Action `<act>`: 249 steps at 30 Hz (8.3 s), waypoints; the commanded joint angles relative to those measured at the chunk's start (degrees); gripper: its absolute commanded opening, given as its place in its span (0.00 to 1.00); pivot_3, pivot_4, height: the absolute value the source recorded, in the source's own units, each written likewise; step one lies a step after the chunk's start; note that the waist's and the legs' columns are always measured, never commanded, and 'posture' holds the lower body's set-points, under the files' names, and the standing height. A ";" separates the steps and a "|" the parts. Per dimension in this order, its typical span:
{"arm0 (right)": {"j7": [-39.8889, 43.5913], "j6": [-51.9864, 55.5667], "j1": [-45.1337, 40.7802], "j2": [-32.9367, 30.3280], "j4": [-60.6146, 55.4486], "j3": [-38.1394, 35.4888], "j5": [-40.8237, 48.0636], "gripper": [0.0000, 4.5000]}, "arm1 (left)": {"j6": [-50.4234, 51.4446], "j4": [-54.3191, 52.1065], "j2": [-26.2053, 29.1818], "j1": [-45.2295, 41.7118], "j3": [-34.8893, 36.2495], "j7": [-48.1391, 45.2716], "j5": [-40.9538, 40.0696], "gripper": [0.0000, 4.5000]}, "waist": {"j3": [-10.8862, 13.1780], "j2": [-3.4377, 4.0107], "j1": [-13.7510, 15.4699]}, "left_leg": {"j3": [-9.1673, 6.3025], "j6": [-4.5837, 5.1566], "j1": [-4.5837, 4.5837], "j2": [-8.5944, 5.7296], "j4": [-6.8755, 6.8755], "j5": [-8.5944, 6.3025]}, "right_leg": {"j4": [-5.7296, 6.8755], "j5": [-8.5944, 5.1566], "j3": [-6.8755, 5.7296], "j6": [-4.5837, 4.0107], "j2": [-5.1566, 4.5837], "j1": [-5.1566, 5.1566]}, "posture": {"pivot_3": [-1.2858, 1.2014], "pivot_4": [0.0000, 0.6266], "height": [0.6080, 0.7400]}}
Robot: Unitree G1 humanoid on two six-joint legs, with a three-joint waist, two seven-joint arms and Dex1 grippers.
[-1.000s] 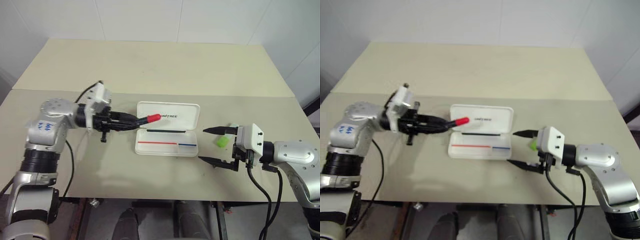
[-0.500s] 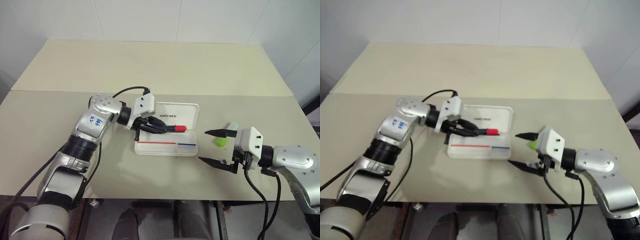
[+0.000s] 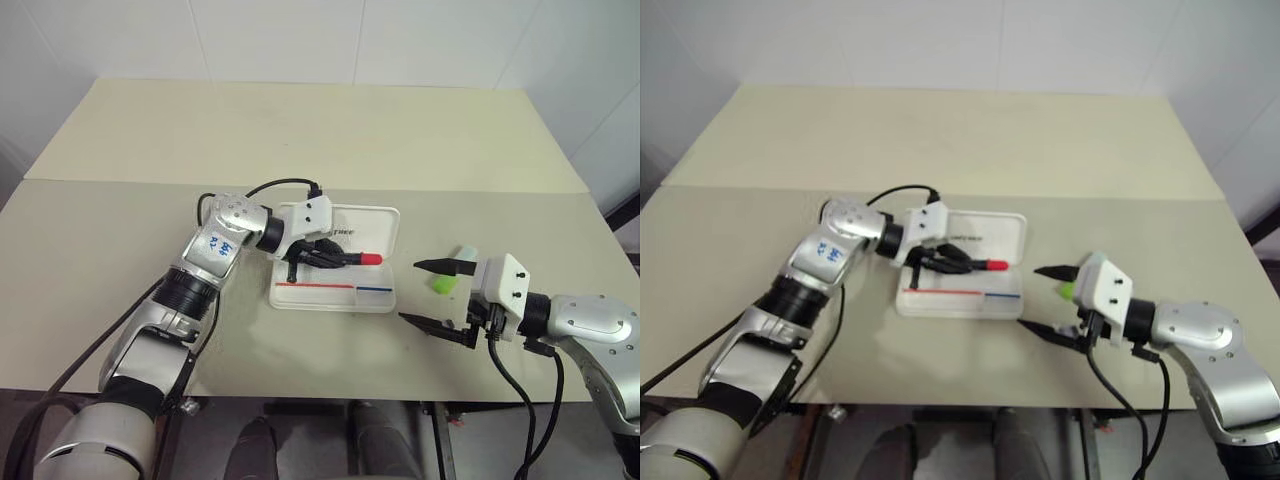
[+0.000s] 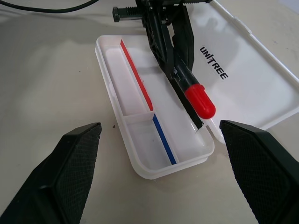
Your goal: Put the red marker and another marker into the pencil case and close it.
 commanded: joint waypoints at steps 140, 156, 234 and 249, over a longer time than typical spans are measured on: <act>0.07 19.26 -43.55 29.12 24.96 36.63 -12.53 0.25 | -13.91 -4.45 20.68 24.54 29.48 -19.55 -28.53 1.00 | 0.06 0.16 -1.89 | 0.00 0.01 -0.07 0.07 -0.52 -0.02 | 0.03 0.25 -0.21 0.45 -0.02 -0.30 | 0.52 0.24 1.00; 0.93 16.68 -41.63 29.40 25.64 36.22 -14.94 0.78 | -14.16 -5.30 20.05 24.70 29.44 -19.17 -27.98 1.00 | 0.06 0.16 -1.91 | 0.00 0.01 -0.07 0.07 -0.53 -0.02 | 0.03 0.25 -0.22 0.45 -0.02 -0.29 | 0.52 0.24 1.00; 12.97 12.26 -28.71 3.09 14.66 18.70 -6.18 0.08 | -15.00 -6.45 14.67 24.23 27.51 -16.71 -27.24 1.00 | 0.08 0.12 -1.46 | 0.12 -0.04 0.01 0.07 -0.34 -0.07 | 0.00 0.22 -0.21 0.51 -0.09 -0.17 | 0.52 0.24 1.00; 13.58 10.64 -29.36 3.72 18.16 19.53 -8.85 1.00 | -15.13 -7.58 15.30 25.48 28.11 -15.64 -27.25 1.00 | 0.08 0.12 -1.59 | 0.12 -0.04 0.02 0.07 -0.34 -0.07 | 0.02 0.24 -0.21 0.52 -0.09 -0.17 | 0.52 0.24 1.00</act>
